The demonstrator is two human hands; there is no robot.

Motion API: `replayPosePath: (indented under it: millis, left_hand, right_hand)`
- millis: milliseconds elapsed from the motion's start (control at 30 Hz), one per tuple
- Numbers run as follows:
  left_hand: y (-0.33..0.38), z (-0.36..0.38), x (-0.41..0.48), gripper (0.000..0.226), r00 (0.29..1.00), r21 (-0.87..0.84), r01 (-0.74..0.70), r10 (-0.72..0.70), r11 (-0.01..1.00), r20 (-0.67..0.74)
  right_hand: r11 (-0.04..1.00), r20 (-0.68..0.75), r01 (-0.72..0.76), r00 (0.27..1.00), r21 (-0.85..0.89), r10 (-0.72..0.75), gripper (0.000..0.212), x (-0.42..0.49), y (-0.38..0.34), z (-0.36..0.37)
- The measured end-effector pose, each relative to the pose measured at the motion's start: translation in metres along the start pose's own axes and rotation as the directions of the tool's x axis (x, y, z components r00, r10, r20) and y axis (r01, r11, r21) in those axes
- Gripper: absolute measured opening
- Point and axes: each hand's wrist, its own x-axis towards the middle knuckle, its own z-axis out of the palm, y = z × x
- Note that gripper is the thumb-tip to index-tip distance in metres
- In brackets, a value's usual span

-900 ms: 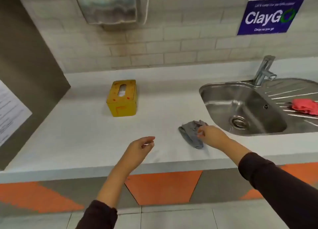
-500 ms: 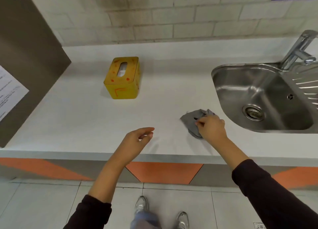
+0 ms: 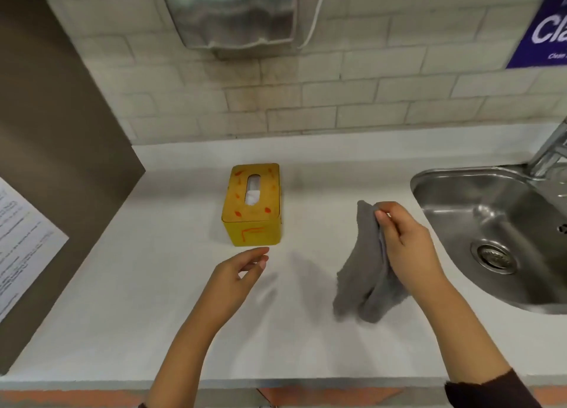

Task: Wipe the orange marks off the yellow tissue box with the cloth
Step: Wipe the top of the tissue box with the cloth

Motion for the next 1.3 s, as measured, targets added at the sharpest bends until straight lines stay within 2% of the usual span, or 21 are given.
replayPosePath:
  millis: [100, 133, 167, 200, 267, 333, 367, 467, 567, 600, 633, 667, 733, 767, 800, 867, 933, 1000, 1100, 1167, 1300]
  left_hand:
    - [-0.012, -0.032, 0.024, 0.020, 1.000, 0.001, -0.016, 0.016, 1.000, 0.004]
    - [-0.017, -0.042, 0.032, 0.020, 1.000, 0.004, -0.022, 0.022, 1.000, 0.011]
    - [-0.019, -0.050, 0.037, 0.020, 0.999, 0.004, -0.030, 0.030, 1.000, 0.017]
    - [-0.022, -0.060, 0.044, 0.020, 0.999, 0.000, -0.041, 0.041, 0.999, 0.024]
    - [-0.028, -0.075, 0.056, 0.022, 0.997, -0.010, -0.060, 0.061, 0.998, 0.043]
    - [-0.033, -0.085, 0.067, 0.024, 0.995, -0.015, -0.073, 0.074, 0.997, 0.065]
    - [-0.036, -0.089, 0.073, 0.024, 0.994, -0.016, -0.075, 0.076, 0.997, 0.081]
    - [-0.045, -0.095, 0.087, 0.024, 0.991, -0.031, -0.079, 0.081, 0.996, 0.105]
    - [-0.050, -0.094, 0.096, 0.024, 0.990, -0.053, -0.077, 0.083, 0.996, 0.115]
    - [-0.051, -0.093, 0.099, 0.024, 0.990, -0.063, -0.076, 0.083, 0.995, 0.116]
    - [-0.052, -0.093, 0.102, 0.024, 0.990, -0.068, -0.078, 0.086, 0.995, 0.112]
    - [-0.054, -0.092, 0.105, 0.024, 0.991, -0.074, -0.077, 0.085, 0.994, 0.102]
    - [-0.056, -0.090, 0.109, 0.025, 0.995, -0.087, -0.071, 0.077, 0.994, 0.068]
    - [-0.058, -0.090, 0.110, 0.026, 0.996, -0.099, -0.070, 0.075, 0.993, 0.044]
    - [-0.059, -0.089, 0.111, 0.027, 0.997, -0.110, -0.068, 0.071, 0.992, 0.024]
    - [-0.062, -0.089, 0.113, 0.027, 0.998, -0.121, -0.065, 0.066, 0.990, -0.003]
    - [-0.065, -0.088, 0.117, 0.027, 0.997, -0.096, -0.067, 0.062, 0.993, -0.045]
    - [-0.067, -0.085, 0.123, 0.029, 0.991, -0.065, -0.091, 0.084, 0.994, -0.103]
    - [-0.072, -0.076, 0.134, 0.027, 0.977, 0.027, -0.140, 0.142, 0.990, -0.159]
    - [-0.076, -0.068, 0.141, 0.033, 0.983, 0.072, -0.111, 0.120, 0.991, -0.141]
    - [-0.079, -0.059, 0.153, 0.029, 0.987, 0.035, -0.072, 0.076, 0.997, -0.144]
  right_hand:
    - [0.985, 0.102, -0.037, 0.993, -0.171, 0.055, 0.010, 0.014, -0.022, 0.031]
    - [0.972, 0.164, -0.055, 0.982, -0.230, 0.095, 0.015, 0.018, -0.028, 0.039]
    - [0.954, 0.251, -0.084, 0.955, -0.289, 0.160, 0.032, 0.019, -0.032, 0.043]
    - [0.924, 0.354, -0.118, 0.900, -0.363, 0.254, 0.053, 0.023, -0.036, 0.047]
    - [0.804, 0.522, -0.096, 0.715, -0.587, 0.466, 0.092, 0.027, -0.046, 0.051]
    - [0.646, 0.535, 0.033, 0.595, -0.762, 0.600, 0.109, 0.027, -0.054, 0.054]
    - [0.582, 0.515, 0.090, 0.587, -0.808, 0.625, 0.103, 0.026, -0.057, 0.058]
    - [0.455, 0.472, 0.192, 0.595, -0.870, 0.651, 0.057, 0.027, -0.061, 0.067]
    - [0.392, 0.430, 0.182, 0.467, -0.902, 0.773, 0.021, 0.034, -0.056, 0.065]
    - [0.401, 0.446, 0.196, 0.423, -0.895, 0.789, 0.014, 0.037, -0.056, 0.063]
    - [0.401, 0.433, 0.168, 0.418, -0.901, 0.798, 0.021, 0.040, -0.052, 0.061]
    - [0.374, 0.407, 0.163, 0.437, -0.913, 0.802, 0.028, 0.046, -0.052, 0.057]
    - [0.363, 0.416, 0.210, 0.550, -0.908, 0.724, 0.033, 0.060, -0.042, 0.045]
    - [0.447, 0.483, 0.215, 0.569, -0.868, 0.666, 0.032, 0.066, -0.034, 0.037]
    - [0.585, 0.561, 0.170, 0.579, -0.793, 0.592, 0.031, 0.069, -0.027, 0.030]
    - [0.871, 0.681, -0.006, 0.620, -0.491, 0.389, 0.020, 0.069, -0.015, 0.022]
    - [0.981, 0.713, -0.164, 0.675, -0.104, 0.188, 0.011, 0.066, -0.008, 0.027]
    - [0.934, 0.668, -0.287, 0.741, 0.215, 0.074, 0.018, 0.064, -0.004, 0.041]
    - [0.743, 0.544, -0.404, 0.837, 0.534, 0.064, 0.028, 0.072, -0.006, 0.069]
    - [0.656, 0.455, -0.412, 0.883, 0.633, 0.116, 0.029, 0.084, -0.013, 0.086]
    - [0.623, 0.298, -0.390, 0.921, 0.678, 0.252, 0.027, 0.111, -0.028, 0.117]
